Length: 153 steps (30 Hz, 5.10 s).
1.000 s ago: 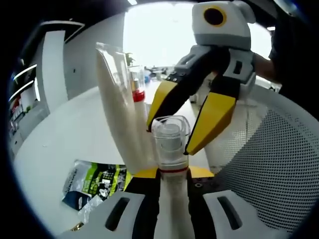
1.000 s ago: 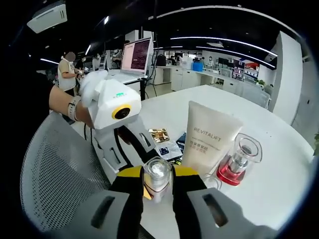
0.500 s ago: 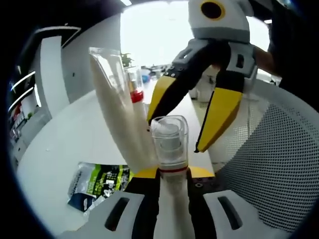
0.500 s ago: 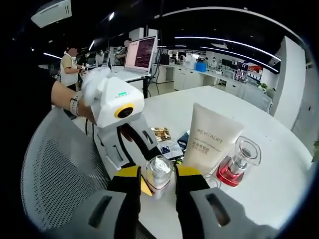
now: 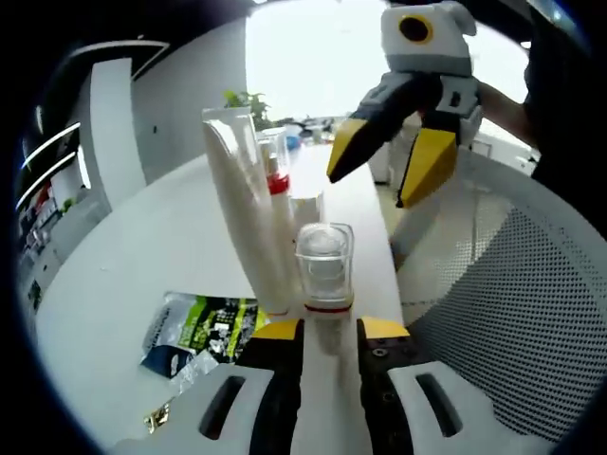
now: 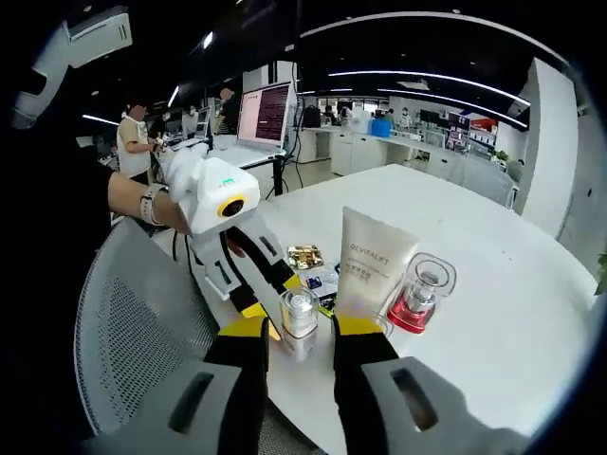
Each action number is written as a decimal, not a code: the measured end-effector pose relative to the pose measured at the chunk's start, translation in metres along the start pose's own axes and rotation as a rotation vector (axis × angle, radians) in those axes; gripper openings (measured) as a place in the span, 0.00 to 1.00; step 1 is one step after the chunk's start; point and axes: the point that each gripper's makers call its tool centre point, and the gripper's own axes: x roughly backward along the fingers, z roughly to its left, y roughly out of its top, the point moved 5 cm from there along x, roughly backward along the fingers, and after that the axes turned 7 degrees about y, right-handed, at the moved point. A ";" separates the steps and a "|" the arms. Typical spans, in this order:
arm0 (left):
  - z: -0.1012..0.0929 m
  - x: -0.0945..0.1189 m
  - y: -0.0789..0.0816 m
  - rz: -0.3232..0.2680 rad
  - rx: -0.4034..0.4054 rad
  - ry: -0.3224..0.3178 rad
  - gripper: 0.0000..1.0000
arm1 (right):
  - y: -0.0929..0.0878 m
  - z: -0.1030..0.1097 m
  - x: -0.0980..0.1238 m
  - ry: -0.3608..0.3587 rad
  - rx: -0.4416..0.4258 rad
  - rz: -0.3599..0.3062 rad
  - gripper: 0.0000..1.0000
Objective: Arrange the skincare products in the storage area until every visible bottle or jar stands upright without overlapping.
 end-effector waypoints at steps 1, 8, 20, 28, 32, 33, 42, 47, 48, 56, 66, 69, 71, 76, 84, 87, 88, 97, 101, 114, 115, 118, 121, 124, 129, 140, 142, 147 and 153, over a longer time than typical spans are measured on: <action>0.000 0.001 -0.002 0.022 0.014 0.010 0.18 | -0.002 -0.001 0.002 0.001 -0.001 0.009 0.26; -0.005 0.000 -0.007 0.102 0.015 0.053 0.19 | -0.022 -0.019 0.013 0.045 -0.038 -0.013 0.26; -0.004 -0.004 -0.011 0.129 0.140 0.075 0.10 | -0.053 -0.044 0.003 0.205 -0.133 -0.229 0.23; -0.007 -0.011 -0.015 0.152 0.172 0.085 0.13 | -0.078 -0.056 -0.005 0.215 -0.161 -0.353 0.23; -0.008 -0.018 -0.013 0.150 0.206 0.091 0.13 | -0.087 -0.061 -0.012 0.202 -0.190 -0.365 0.22; -0.008 -0.019 -0.012 0.146 0.213 0.091 0.13 | -0.089 -0.062 -0.013 0.198 -0.206 -0.356 0.22; -0.003 -0.030 -0.011 0.149 0.266 0.115 0.11 | -0.087 -0.059 -0.025 0.239 -0.227 -0.404 0.20; 0.000 -0.033 -0.011 0.151 0.285 0.129 0.11 | -0.086 -0.058 -0.029 0.249 -0.235 -0.399 0.19; -0.001 -0.034 -0.012 0.156 0.293 0.129 0.10 | -0.087 -0.058 -0.030 0.249 -0.236 -0.388 0.19; -0.002 -0.039 -0.012 0.164 0.338 0.142 0.08 | -0.090 -0.057 -0.031 0.250 -0.256 -0.393 0.17; -0.004 -0.044 -0.005 0.156 0.356 0.142 0.02 | -0.090 -0.056 -0.032 0.250 -0.252 -0.382 0.16; -0.004 -0.044 -0.005 0.157 0.357 0.142 0.02 | -0.090 -0.057 -0.032 0.249 -0.249 -0.379 0.15; -0.004 -0.045 -0.005 0.154 0.364 0.137 0.02 | -0.091 -0.059 -0.033 0.235 -0.253 -0.379 0.15; -0.005 -0.046 -0.004 0.155 0.368 0.132 0.01 | -0.091 -0.059 -0.033 0.239 -0.254 -0.373 0.14; -0.005 -0.050 -0.002 0.144 0.399 0.131 0.01 | -0.097 -0.059 -0.032 0.220 -0.268 -0.368 0.13; -0.004 -0.050 -0.003 0.146 0.402 0.135 0.01 | -0.096 -0.059 -0.031 0.219 -0.269 -0.369 0.13; -0.003 -0.050 -0.003 0.146 0.405 0.136 0.01 | -0.096 -0.060 -0.031 0.213 -0.266 -0.370 0.13; -0.006 -0.050 -0.006 0.157 0.376 0.124 0.02 | -0.096 -0.060 -0.030 0.209 -0.266 -0.365 0.13; -0.005 -0.046 -0.009 0.176 0.372 0.121 0.03 | -0.094 -0.058 -0.025 0.211 -0.262 -0.363 0.14; 0.003 -0.022 -0.003 0.135 0.383 0.129 0.07 | -0.074 -0.049 -0.005 0.186 -0.234 -0.320 0.20; 0.004 -0.021 -0.002 0.136 0.383 0.128 0.07 | -0.072 -0.049 -0.004 0.184 -0.236 -0.317 0.20; 0.006 -0.013 -0.001 0.118 0.357 0.133 0.13 | -0.066 -0.046 -0.001 0.165 -0.221 -0.266 0.23; 0.007 -0.004 0.001 0.113 0.354 0.137 0.13 | -0.057 -0.039 0.003 0.183 -0.210 -0.259 0.27; 0.009 0.005 0.004 0.097 0.345 0.142 0.17 | -0.047 -0.034 0.006 0.184 -0.183 -0.261 0.30; 0.012 0.020 0.012 0.060 0.323 0.150 0.25 | -0.035 -0.031 0.012 0.160 -0.158 -0.238 0.36; 0.018 0.056 0.026 0.000 0.273 0.201 0.58 | -0.020 -0.022 0.023 0.130 -0.143 -0.168 0.52; 0.019 0.063 0.028 -0.017 0.282 0.218 0.61 | -0.017 -0.019 0.024 0.122 -0.146 -0.157 0.58; 0.022 0.079 0.028 -0.025 0.302 0.247 0.72 | -0.016 -0.018 0.025 0.074 -0.150 -0.127 0.67; 0.016 0.092 0.023 0.004 0.318 0.225 0.83 | -0.013 -0.014 0.027 0.040 -0.153 -0.089 0.76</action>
